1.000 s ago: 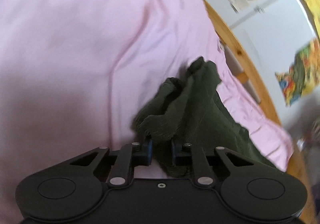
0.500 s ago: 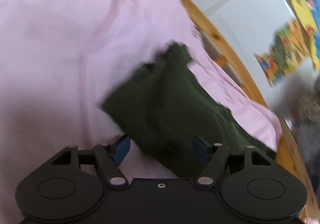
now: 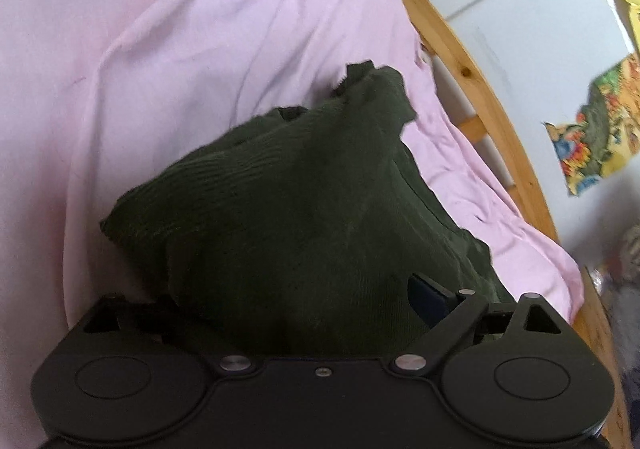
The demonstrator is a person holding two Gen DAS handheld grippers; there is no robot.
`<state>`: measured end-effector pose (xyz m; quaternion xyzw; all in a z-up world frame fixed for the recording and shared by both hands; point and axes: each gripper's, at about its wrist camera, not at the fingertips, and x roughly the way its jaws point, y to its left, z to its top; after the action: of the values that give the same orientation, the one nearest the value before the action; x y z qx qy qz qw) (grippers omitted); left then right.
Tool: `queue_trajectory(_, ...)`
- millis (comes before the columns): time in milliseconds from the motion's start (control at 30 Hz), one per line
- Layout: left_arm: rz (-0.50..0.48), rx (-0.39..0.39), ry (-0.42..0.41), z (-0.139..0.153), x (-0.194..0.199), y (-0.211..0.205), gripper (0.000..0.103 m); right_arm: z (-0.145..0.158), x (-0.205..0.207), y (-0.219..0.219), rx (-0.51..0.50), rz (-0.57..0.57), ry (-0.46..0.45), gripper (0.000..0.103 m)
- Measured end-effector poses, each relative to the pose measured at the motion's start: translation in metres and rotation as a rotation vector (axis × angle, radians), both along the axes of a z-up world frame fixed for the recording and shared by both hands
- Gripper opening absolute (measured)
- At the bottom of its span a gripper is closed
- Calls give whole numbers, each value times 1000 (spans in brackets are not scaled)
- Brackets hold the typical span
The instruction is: Fold large clothes
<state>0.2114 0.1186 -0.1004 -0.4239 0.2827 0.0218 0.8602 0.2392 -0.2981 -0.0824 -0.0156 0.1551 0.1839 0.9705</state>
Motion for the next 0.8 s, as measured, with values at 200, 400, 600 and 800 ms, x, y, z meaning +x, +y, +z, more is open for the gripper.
queue_trajectory(200,-23,127,-15,17,-5,-17,77,0,1,-1,14,2,6,103)
queue_trajectory(400,-100,362,-99,34,2,-48,77,0,1,-3,31,4,14,103)
queue_trajectory(600,2,160,13,10,19,-20,73,5,-10,-7,21,-82,-21,103)
queue_trajectory(800,-28,270,-49,28,12,-30,23,5,-8,-1,-65,-147,-24,103)
